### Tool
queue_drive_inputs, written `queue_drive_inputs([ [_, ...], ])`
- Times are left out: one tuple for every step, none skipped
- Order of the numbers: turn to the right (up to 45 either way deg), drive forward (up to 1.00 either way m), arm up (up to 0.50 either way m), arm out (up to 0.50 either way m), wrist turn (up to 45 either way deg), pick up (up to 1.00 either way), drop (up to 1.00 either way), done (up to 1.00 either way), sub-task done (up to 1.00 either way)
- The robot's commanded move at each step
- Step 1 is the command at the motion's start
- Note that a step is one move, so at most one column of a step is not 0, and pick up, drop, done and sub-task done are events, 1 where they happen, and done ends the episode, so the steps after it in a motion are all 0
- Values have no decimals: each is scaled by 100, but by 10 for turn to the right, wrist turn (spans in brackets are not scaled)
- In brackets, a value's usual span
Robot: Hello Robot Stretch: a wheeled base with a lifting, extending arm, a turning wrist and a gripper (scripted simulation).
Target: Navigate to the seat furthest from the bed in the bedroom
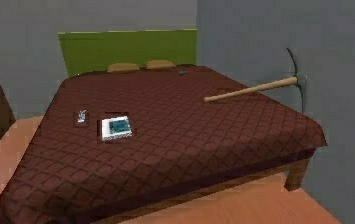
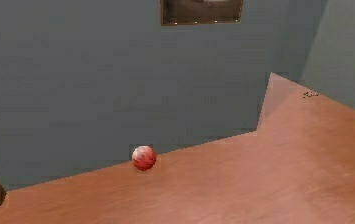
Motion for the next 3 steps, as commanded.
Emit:
queue_drive_inputs([
  [0,20,0,0,0,0,0,0,0],
  [450,0,0,0,0,0,0,0,0],
  [450,0,0,0,0,0,0,0,0],
])
